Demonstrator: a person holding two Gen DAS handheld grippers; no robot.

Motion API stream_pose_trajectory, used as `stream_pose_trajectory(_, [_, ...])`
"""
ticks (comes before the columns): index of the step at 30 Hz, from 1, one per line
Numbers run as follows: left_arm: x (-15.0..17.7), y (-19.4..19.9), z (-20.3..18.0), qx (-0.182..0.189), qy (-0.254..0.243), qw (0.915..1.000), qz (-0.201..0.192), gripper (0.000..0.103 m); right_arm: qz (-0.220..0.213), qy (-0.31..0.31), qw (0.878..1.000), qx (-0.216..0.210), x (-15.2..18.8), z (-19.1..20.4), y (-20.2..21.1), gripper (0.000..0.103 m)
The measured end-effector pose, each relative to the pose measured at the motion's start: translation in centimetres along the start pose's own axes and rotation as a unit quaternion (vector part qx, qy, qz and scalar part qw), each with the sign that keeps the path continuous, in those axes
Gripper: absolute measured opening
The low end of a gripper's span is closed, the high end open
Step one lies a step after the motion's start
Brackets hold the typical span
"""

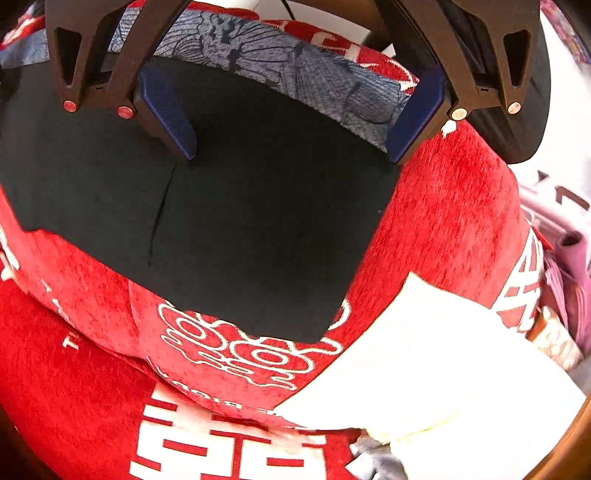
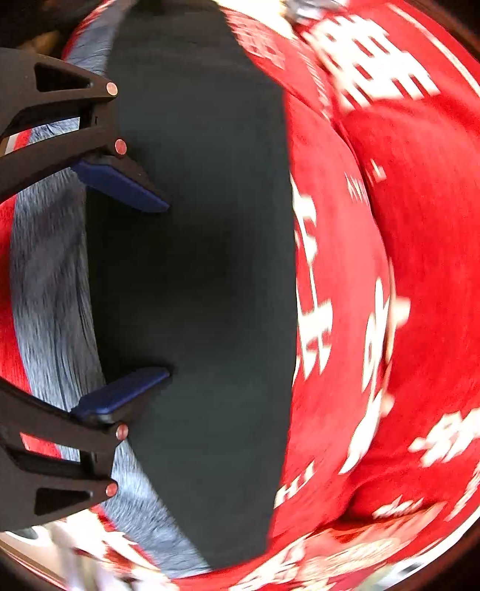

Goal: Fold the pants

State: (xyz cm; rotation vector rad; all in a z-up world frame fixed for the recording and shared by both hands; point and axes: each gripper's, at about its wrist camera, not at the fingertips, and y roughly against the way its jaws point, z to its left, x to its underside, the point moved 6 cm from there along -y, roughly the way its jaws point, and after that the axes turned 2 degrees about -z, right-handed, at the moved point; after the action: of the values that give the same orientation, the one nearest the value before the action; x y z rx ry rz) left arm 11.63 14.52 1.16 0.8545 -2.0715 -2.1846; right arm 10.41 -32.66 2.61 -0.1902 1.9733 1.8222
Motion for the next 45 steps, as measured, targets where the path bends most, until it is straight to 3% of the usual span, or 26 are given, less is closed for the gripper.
stream_pose_trajectory(2, [0.2, 0.4, 0.0, 0.008, 0.02, 0.9998, 0.004, 0.103, 0.002, -0.025, 0.999, 0.038, -1.0, -0.6, 0.2, 0.088])
stream_pose_trajectory(4, [0.4, 1.2, -1.5, 0.038, 0.02, 0.9991, -0.001, 0.103, -0.004, -0.035, 0.999, 0.018, -1.9, 0.5, 0.4, 0.088])
stream_pose_trajectory(7, [1.0, 1.8, -5.8, 0.065, -0.046, 0.9968, -0.003, 0.103, -0.024, -0.014, 1.0, -0.003, -3.7, 5.7, -0.1, 0.088])
stream_pose_trajectory(9, [1.4, 1.9, -8.2, 0.061, -0.1, 0.9931, -0.015, 0.103, -0.026, 0.017, 0.999, -0.014, -4.2, 9.9, -0.8, 0.088])
stream_pose_trajectory(12, [1.1, 0.7, -7.8, 0.02, -0.112, 0.9933, -0.02, 0.103, -0.003, 0.022, 1.0, 0.0, -5.3, 12.9, -3.6, 0.088])
stream_pose_trajectory(15, [0.3, -0.4, -4.3, 0.001, -0.073, 0.9973, -0.009, 0.103, -0.008, -0.003, 1.0, 0.009, -6.1, 11.4, -4.7, 0.092])
stream_pose_trajectory(16, [0.0, -0.6, -2.8, -0.006, -0.059, 0.9982, -0.008, 0.103, -0.011, -0.01, 0.999, 0.031, -6.3, 10.2, -4.7, 0.092])
stream_pose_trajectory(18, [0.0, -0.8, -1.2, 0.015, -0.035, 0.9993, 0.003, 0.103, -0.002, -0.041, 0.997, 0.064, -6.5, 7.0, -4.6, 0.092])
stream_pose_trajectory(21, [0.6, 0.1, 0.4, 0.017, -0.012, 0.9998, 0.002, 0.103, 0.002, -0.054, 0.997, 0.046, -6.0, 5.3, -3.0, 0.092])
stream_pose_trajectory(25, [2.9, 1.7, -0.4, 0.047, -0.024, 0.9986, 0.006, 0.103, -0.022, 0.061, 0.998, -0.025, -2.3, 10.0, 2.3, 0.092])
stream_pose_trajectory(29, [6.2, 3.1, -4.5, 0.084, -0.119, 0.9892, 0.014, 0.103, -0.006, 0.176, 0.981, -0.078, 3.6, 16.3, 4.5, 0.092])
stream_pose_trajectory(31, [7.3, 2.7, -5.7, 0.076, -0.158, 0.9843, 0.017, 0.103, 0.002, 0.212, 0.975, -0.071, 5.8, 17.8, 3.6, 0.092])
stream_pose_trajectory(32, [7.4, 2.2, -5.6, 0.064, -0.168, 0.9836, 0.018, 0.103, 0.007, 0.22, 0.974, -0.058, 6.4, 17.7, 3.0, 0.093])
stream_pose_trajectory(36, [6.3, 1.0, -4.9, 0.082, -0.136, 0.9869, 0.031, 0.103, 0.002, 0.214, 0.976, -0.049, 6.3, 15.6, 3.0, 0.095])
stream_pose_trajectory(45, [4.9, -0.7, -2.8, 0.065, -0.107, 0.9914, 0.038, 0.103, 0.016, 0.097, 0.995, -0.02, 4.3, 4.2, 1.7, 0.097])
